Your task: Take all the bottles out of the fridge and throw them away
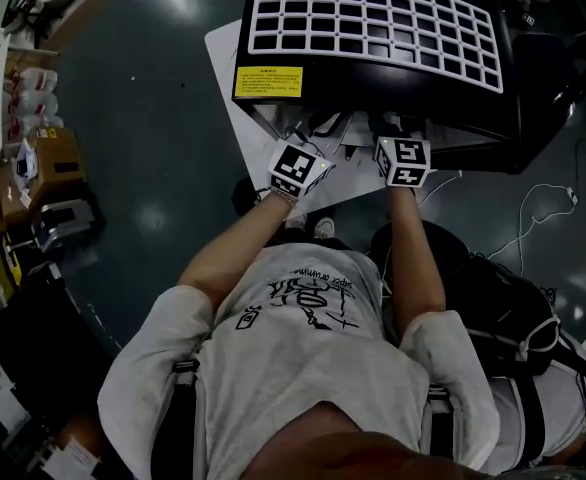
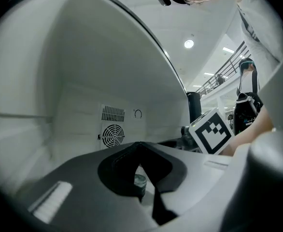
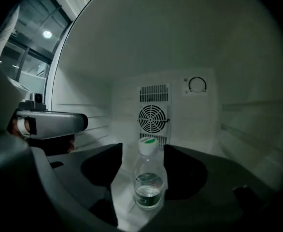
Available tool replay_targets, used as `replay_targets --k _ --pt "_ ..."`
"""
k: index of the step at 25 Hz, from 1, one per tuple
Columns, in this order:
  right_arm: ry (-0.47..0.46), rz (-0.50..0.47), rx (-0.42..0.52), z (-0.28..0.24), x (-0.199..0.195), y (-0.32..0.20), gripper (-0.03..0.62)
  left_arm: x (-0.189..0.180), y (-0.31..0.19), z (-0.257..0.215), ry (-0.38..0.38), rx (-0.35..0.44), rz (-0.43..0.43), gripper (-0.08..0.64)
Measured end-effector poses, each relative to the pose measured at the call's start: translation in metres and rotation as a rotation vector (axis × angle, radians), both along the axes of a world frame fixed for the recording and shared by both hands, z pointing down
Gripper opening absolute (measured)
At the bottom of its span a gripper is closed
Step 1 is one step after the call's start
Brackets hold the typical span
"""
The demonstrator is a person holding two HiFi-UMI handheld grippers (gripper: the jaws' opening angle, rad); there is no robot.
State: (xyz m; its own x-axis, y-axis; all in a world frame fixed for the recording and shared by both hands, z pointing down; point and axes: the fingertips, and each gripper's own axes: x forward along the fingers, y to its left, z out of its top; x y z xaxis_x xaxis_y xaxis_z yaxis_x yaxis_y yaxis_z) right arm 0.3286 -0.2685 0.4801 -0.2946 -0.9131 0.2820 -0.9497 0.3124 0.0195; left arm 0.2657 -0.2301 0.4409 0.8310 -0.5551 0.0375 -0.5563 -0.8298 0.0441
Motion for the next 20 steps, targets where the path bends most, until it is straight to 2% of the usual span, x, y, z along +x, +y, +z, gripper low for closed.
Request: replay_targets --k 9,10,11,12,20 --pt "0.034 -0.019 0.017 0.008 -0.001 -0.033 0.238 0.0 -0.016 0.014 -0.034 -0.025 -0.019 0.008" --pt "0.046 -0.02 0.019 0.009 -0.002 -0.035 0.231 -0.001 -0.017 0.015 -0.032 -0.027 -0.021 0.008" --pt "0.056 -0.021 0.022 0.01 -0.002 -0.036 0.185 -0.001 -0.018 0.015 -0.03 -0.03 -0.024 0.008" --pt "0.061 -0.023 0.026 0.01 -0.002 -0.037 0.176 -0.002 -0.019 0.015 -0.029 -0.033 -0.027 0.008" --pt "0.036 -0.02 0.024 0.009 -0.003 -0.019 0.16 -0.008 -0.014 0.008 -0.014 -0.032 -0.029 0.008"
